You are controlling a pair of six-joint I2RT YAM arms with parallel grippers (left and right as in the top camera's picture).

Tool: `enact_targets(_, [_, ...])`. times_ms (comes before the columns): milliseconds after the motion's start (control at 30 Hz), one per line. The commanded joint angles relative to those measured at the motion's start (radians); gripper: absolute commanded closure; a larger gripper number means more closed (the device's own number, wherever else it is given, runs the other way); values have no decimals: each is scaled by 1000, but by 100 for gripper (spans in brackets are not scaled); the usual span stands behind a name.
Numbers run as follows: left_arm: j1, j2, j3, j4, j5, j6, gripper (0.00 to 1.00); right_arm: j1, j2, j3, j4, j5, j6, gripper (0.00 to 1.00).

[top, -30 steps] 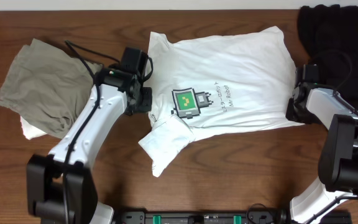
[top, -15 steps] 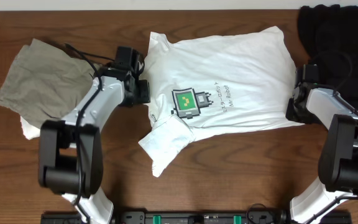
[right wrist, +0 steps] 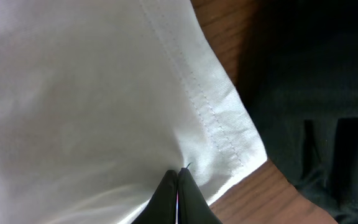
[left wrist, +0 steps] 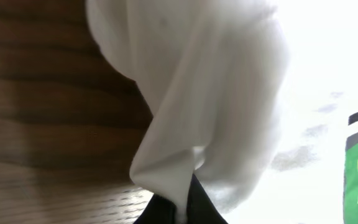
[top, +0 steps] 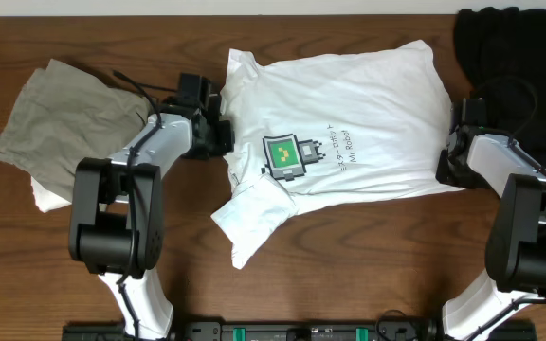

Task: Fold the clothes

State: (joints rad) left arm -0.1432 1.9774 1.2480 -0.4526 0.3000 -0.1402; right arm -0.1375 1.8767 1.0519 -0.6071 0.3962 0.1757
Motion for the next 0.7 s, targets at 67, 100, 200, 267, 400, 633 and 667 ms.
enact_targets(67, [36, -137, 97, 3, -256, 47, 94, -14, 50, -36, -16, -53, 15, 97])
enact_targets(100, [37, -159, 111, 7, -297, 61, 94, -15, 50, -36, -16, -53, 14, 97])
enact_targets(200, [37, -198, 135, 28, -338, 93, 94, -14, 50, -36, -15, -53, 15, 97])
enact_targets(267, [37, -209, 137, 27, -338, 92, 86, -14, 50, -36, -15, -53, 15, 97])
enact_targets(400, [34, -200, 136, -69, -338, 91, 71, -14, 50, -36, -16, -53, 15, 97])
enact_targets(633, [33, -195, 130, -243, -327, 85, 64, -14, 50, -35, -14, -56, 14, 97])
enact_targets(667, [32, -195, 130, -268, -303, 84, 64, -14, 50, -36, -15, -56, 15, 97])
